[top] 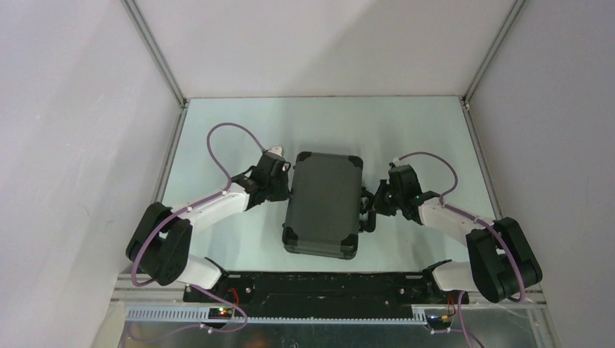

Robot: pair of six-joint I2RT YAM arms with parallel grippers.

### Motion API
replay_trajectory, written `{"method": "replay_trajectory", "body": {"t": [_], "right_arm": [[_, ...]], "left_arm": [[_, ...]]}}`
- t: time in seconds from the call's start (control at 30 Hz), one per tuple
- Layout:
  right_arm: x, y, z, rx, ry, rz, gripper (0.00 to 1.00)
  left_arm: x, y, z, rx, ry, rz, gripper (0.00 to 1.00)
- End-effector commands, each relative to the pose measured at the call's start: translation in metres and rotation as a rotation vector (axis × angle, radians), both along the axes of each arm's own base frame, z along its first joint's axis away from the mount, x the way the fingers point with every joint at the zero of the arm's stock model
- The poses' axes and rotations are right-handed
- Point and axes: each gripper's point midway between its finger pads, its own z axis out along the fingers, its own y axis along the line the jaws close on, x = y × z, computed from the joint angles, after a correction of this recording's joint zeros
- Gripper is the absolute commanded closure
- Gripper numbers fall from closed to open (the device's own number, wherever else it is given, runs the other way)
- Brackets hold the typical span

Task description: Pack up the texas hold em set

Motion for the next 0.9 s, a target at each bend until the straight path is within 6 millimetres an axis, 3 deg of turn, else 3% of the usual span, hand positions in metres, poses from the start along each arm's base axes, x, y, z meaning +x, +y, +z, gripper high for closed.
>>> {"method": "replay_trajectory", "body": {"t": [0.0, 0.6, 0.87], "right_arm": [[0.017, 0.009, 0.012, 0.017, -0.052, 0.003, 1.00], [-0.010, 0.016, -0.014, -0.063, 0.051, 0.052, 1.00], [-0.014, 0.032, -0.023, -0.060, 0.074, 0.085, 1.00]], "left_arm": [[0.002, -0.020, 0.008, -0.083, -0.018, -0.044, 1.00], [-0.001, -0.027, 0.011, -0.119, -0.012, -0.063, 1.00], [-0.002, -0.027, 0.012, -0.126, -0.014, -0.068, 1.00]]}}
